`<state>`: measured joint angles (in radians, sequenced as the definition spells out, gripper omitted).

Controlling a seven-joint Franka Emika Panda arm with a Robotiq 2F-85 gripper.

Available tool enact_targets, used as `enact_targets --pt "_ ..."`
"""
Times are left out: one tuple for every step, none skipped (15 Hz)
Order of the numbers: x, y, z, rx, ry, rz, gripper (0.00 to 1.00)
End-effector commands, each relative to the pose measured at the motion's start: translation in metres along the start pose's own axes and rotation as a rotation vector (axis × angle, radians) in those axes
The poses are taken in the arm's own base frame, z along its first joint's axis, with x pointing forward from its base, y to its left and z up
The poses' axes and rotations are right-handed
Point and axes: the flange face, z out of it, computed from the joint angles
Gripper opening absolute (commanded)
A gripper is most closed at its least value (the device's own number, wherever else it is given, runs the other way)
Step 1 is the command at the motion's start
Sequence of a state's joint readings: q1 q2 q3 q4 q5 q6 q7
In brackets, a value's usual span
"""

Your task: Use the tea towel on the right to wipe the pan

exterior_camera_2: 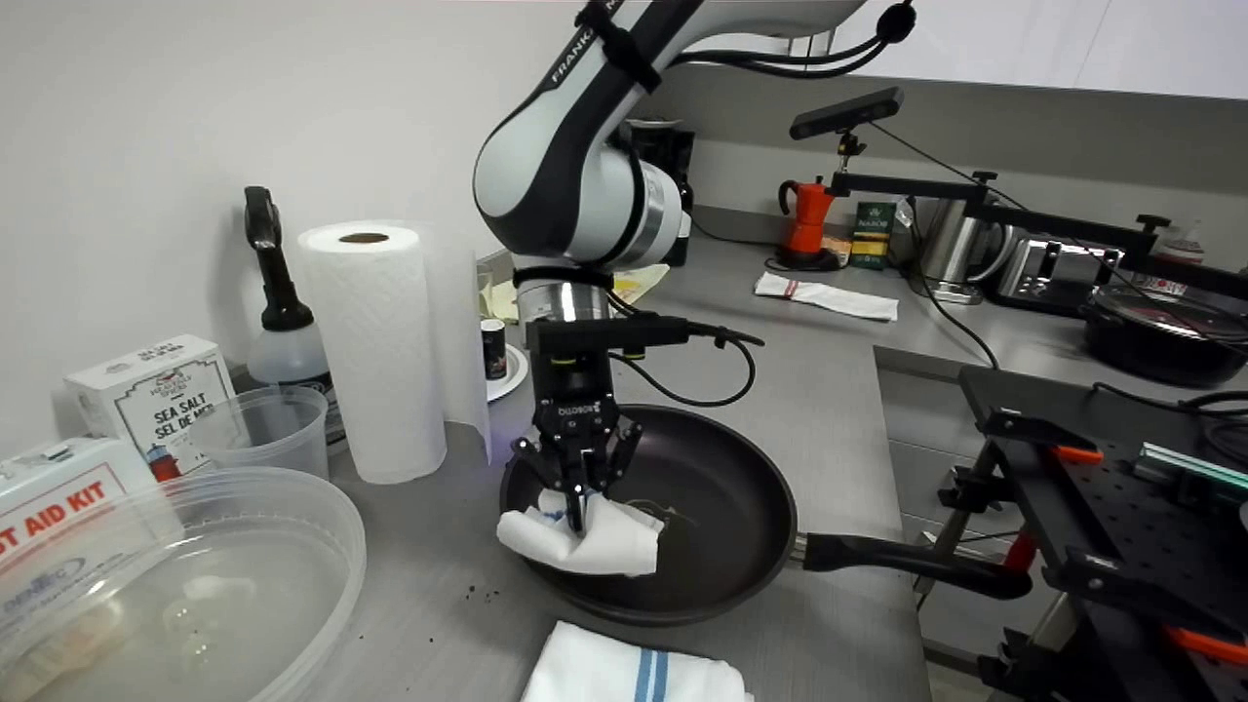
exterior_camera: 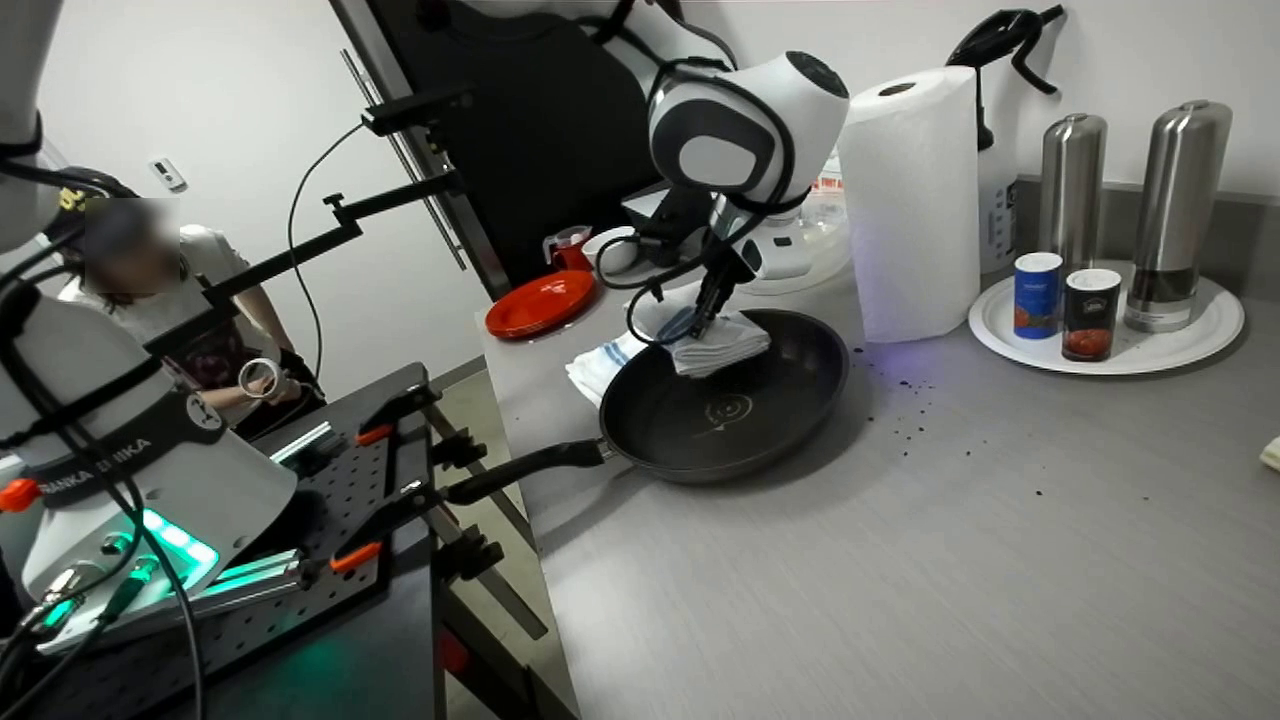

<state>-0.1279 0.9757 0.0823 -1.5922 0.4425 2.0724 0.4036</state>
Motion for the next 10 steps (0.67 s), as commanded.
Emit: enact_targets --pt "-0.001 -0.008 -0.012 0.071 -0.089 -0.022 0.03" --pt "-0.001 -0.007 -0.015 0.076 -0.09 -0.02 0.03" --pt "-0.001 -0.005 -0.022 0.071 -0.08 -0.02 0.03" --pt "-0.001 -0.003 -0.03 0.065 -0.06 -0.024 0.03" --pt "0.0 0.0 -0.037 0.05 -0.035 -0.026 0.03" --pt "0.0 0.007 -0.048 0.028 -0.009 -0.026 0.03" --pt "0.001 0.014 -0.058 0.013 0.013 -0.022 0.03" --pt "0.003 0.024 -0.072 -0.005 0.047 -0.007 0.03" --pt "0.004 0.033 -0.085 -0.017 0.076 0.003 0.03" --pt "0.007 0.043 -0.101 -0.029 0.112 0.019 0.03"
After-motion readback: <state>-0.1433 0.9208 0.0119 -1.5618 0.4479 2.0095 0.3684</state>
